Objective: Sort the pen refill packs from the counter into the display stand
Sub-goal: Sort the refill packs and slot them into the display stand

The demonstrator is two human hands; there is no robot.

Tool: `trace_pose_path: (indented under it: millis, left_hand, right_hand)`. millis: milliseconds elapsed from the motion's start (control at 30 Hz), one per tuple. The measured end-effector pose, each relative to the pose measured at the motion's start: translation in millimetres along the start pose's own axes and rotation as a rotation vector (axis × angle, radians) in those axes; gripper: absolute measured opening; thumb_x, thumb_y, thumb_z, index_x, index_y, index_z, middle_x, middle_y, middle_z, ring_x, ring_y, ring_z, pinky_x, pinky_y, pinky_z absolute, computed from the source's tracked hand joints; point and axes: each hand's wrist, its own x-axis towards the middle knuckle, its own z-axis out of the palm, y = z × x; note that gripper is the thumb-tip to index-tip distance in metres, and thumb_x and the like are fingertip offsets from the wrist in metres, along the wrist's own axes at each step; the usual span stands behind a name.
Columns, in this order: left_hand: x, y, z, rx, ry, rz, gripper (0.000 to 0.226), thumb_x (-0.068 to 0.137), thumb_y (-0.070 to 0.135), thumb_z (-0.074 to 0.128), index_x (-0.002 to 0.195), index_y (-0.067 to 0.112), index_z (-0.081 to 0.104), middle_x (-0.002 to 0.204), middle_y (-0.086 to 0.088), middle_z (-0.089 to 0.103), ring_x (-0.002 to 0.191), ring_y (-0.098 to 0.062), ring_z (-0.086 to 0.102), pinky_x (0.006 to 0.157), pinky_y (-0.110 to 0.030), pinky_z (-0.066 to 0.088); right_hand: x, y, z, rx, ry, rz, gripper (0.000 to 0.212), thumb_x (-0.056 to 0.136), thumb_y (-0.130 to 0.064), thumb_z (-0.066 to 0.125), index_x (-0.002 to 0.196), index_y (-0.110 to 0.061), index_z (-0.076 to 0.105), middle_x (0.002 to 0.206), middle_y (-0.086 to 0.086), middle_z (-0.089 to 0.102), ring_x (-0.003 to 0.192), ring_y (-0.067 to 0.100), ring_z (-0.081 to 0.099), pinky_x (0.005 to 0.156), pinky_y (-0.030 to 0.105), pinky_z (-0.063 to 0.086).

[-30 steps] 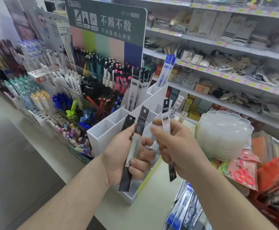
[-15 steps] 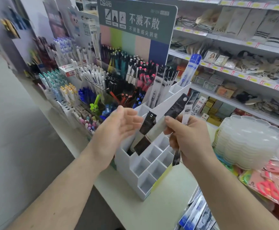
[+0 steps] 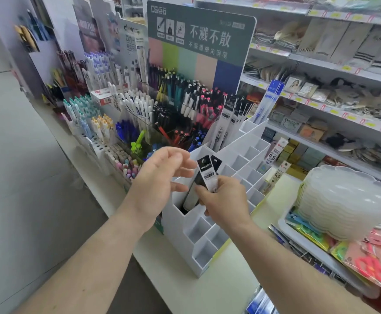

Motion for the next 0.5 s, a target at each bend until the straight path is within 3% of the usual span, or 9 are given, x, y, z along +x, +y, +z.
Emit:
trace_pose_path:
  millis: [100,167,267,367,433,500]
  left_hand:
    - [-2,2,3,0.081,-0.015,-0.021,0.016,0.098,0.007,0.051,0.096,0.014,0.065,0.089,0.000,0.073,0.083,-0.016,0.068,0.065,-0.031,0.056]
    - [-3,0,6,0.190,-0.061,-0.032,0.013,0.093,0.005,0.058,0.090,0.014,0.067,0.086,-0.002,0.073,0.078,-0.016,0.068,0.066,-0.033,0.058]
    - [-5,-3,15,0.382,-0.231,-0.071,0.009,0.087,0.014,0.070,0.093,0.021,0.066,0.088,0.003,0.072,0.079,-0.011,0.067,0.080,-0.034,0.058]
    - [-7,-7,30,0.454,-0.291,-0.068,0.028,0.081,0.020,0.077,0.099,0.031,0.058,0.089,0.014,0.069,0.078,-0.005,0.066,0.077,-0.022,0.054]
    - [-4,-10,35,0.431,-0.235,-0.053,0.035,0.080,0.017,0.077,0.100,0.033,0.054,0.089,0.017,0.068,0.076,-0.014,0.066,0.074,-0.025,0.056]
    - [0,-10,36,0.373,-0.198,-0.055,0.036,0.081,0.010,0.075,0.103,0.030,0.055,0.088,0.008,0.070,0.079,-0.026,0.067,0.074,-0.034,0.059]
  right_hand:
    - [-1,-1,-8,0.053,0.015,0.035,0.025,0.078,-0.027,0.075,0.073,-0.005,0.065,0.055,0.006,0.064,0.042,0.018,0.057,0.051,0.036,0.052]
    - [-2,-8,-19,0.207,0.086,0.059,0.029,0.076,-0.028,0.079,0.070,-0.005,0.062,0.050,0.003,0.055,0.041,0.016,0.046,0.047,0.031,0.043]
    - [-3,-30,-40,0.636,0.047,0.215,0.026,0.088,-0.032,0.070,0.080,-0.011,0.057,0.055,0.001,0.051,0.042,0.014,0.041,0.047,0.027,0.034]
    - [-3,-48,-50,1.008,-0.089,0.333,0.027,0.096,-0.036,0.052,0.090,-0.009,0.053,0.060,0.003,0.049,0.048,0.016,0.041,0.052,0.029,0.033]
    - [-1,-52,-51,1.123,-0.095,0.347,0.026,0.098,-0.032,0.045,0.089,-0.008,0.052,0.061,0.005,0.049,0.050,0.017,0.042,0.053,0.029,0.035]
    - [0,-53,-53,1.149,-0.074,0.313,0.025,0.100,-0.026,0.043,0.086,-0.007,0.052,0.064,0.008,0.052,0.055,0.021,0.049,0.056,0.031,0.043]
